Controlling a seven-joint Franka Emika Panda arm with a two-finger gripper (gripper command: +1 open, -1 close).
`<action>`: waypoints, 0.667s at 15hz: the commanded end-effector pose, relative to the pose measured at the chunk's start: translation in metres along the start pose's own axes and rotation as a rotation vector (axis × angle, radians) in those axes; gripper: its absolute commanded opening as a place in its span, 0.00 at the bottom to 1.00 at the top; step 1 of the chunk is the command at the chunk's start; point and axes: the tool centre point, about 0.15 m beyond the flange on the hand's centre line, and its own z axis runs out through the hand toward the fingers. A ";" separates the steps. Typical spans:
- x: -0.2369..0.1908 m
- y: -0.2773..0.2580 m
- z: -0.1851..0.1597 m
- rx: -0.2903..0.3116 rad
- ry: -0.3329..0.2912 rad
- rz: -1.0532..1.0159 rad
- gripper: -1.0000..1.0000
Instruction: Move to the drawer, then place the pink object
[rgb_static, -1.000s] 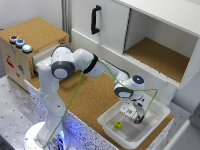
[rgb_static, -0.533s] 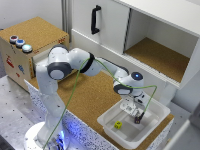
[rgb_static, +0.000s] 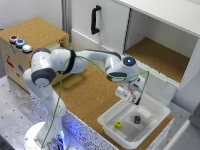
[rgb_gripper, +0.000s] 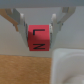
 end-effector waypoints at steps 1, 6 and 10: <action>0.021 -0.125 -0.008 -0.013 -0.014 -0.060 0.00; 0.039 -0.244 -0.020 0.056 -0.035 -0.239 0.00; 0.047 -0.327 -0.016 0.081 -0.062 -0.428 0.00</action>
